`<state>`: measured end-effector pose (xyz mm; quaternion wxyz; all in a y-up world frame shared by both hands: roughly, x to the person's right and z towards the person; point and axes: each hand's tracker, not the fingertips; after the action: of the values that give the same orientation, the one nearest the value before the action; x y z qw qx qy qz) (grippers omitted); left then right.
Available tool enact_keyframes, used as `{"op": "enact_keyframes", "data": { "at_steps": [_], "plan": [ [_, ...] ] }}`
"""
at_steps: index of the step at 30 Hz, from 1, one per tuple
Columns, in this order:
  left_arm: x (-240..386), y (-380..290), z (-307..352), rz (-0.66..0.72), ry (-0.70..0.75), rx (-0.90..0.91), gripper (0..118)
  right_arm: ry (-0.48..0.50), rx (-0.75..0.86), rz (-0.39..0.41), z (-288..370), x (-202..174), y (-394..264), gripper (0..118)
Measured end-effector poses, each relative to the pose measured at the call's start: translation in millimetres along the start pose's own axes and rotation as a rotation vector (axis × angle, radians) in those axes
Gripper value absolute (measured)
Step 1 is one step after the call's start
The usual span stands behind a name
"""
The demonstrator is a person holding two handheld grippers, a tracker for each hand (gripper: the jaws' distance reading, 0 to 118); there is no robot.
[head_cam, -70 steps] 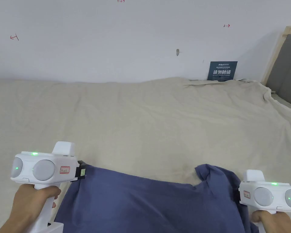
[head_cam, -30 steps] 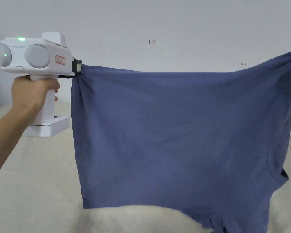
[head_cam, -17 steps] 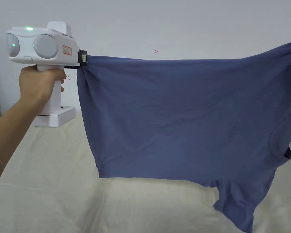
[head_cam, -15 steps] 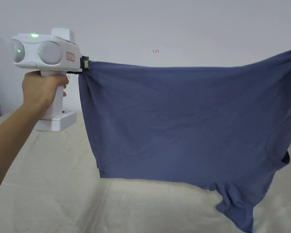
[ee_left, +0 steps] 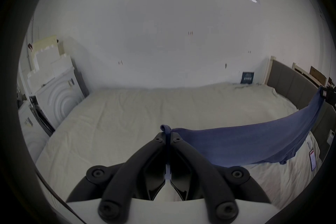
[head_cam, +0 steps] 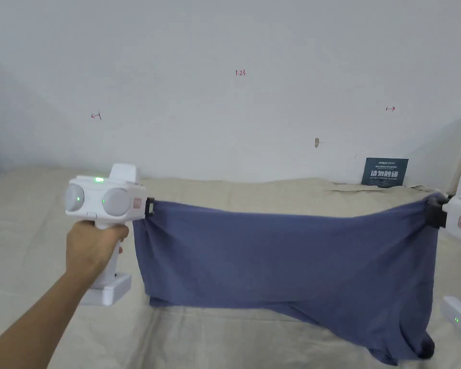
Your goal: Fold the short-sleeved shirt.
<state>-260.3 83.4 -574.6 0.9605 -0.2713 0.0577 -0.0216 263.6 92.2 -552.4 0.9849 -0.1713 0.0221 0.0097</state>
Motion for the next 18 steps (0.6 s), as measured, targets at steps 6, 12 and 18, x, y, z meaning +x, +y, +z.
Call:
{"op": "enact_keyframes", "data": {
  "at_steps": [6, 12, 18],
  "plan": [
    [1.6, -67.0, -18.1, 0.009, -0.025, -0.076, 0, 0.009, -0.078, -0.022, 5.6, -0.7, -62.2, 1],
    [-8.0, -142.7, 0.7, 0.037, -0.044, -0.156, 0, 0.044, -0.143, -0.065, 46.2, 10.1, -127.8, 1],
    [-16.1, -215.3, 41.7, 0.108, -0.06, -0.212, 0, 0.065, -0.194, -0.105, 106.7, 10.5, -185.4, 1]
  ]
}}
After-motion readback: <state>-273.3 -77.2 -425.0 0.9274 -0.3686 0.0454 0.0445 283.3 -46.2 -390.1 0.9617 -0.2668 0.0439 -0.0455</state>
